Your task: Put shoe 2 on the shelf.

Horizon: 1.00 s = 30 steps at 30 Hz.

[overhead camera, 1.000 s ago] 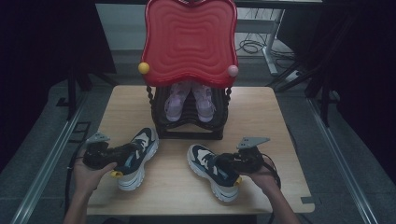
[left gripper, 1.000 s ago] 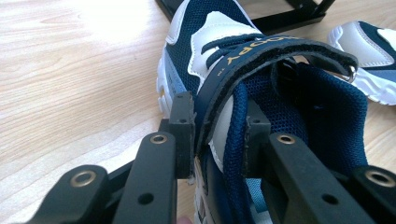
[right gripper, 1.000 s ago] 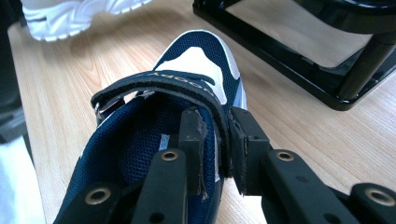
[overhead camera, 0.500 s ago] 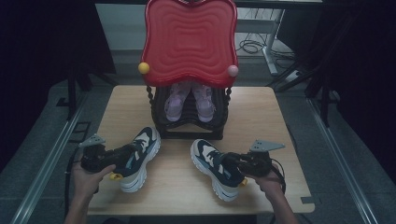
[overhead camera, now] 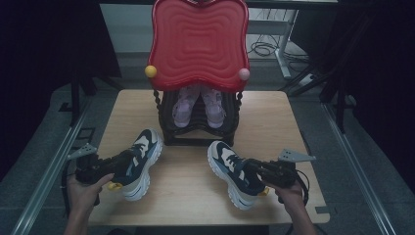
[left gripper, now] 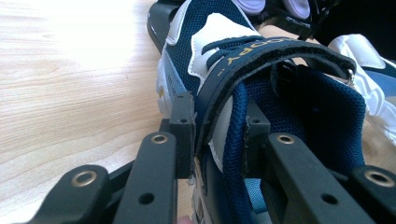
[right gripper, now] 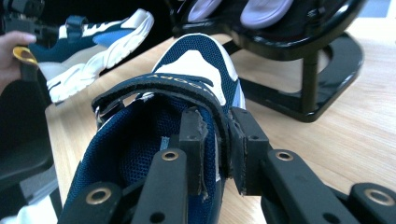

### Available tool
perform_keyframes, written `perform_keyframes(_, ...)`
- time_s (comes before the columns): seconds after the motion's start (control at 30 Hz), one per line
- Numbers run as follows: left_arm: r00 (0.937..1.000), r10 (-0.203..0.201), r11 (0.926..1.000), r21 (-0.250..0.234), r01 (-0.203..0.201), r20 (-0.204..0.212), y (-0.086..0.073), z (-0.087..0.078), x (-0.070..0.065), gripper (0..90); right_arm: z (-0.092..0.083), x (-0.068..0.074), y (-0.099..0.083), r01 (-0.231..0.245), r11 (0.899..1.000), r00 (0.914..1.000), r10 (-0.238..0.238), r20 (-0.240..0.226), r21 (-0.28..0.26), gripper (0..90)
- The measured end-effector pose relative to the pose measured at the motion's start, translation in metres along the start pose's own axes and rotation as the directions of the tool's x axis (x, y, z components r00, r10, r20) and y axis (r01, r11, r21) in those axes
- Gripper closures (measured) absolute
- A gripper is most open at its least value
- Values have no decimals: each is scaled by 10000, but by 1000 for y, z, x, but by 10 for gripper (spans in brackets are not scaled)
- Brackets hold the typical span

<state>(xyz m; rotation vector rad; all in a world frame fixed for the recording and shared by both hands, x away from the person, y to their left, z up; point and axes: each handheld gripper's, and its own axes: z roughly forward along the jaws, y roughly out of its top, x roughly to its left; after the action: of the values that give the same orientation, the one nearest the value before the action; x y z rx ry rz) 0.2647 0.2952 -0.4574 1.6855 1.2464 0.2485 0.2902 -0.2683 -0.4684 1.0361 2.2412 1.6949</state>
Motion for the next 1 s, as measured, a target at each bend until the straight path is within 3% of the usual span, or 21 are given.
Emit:
perform_keyframes(0.47, 9996, -285, 9974, -657, 289, 74, 6, -13, 7, 724, -35, -15, -4, -539, 9899, 9949, 645, 781, -1311, 761)
perform_keyframes(1.0, 9985, -537, 9929, -1060, 544, 98, 19, -12, 15, 726, -61, -30, 5, -808, 9681, 9780, 1229, 1686, -2371, 763)
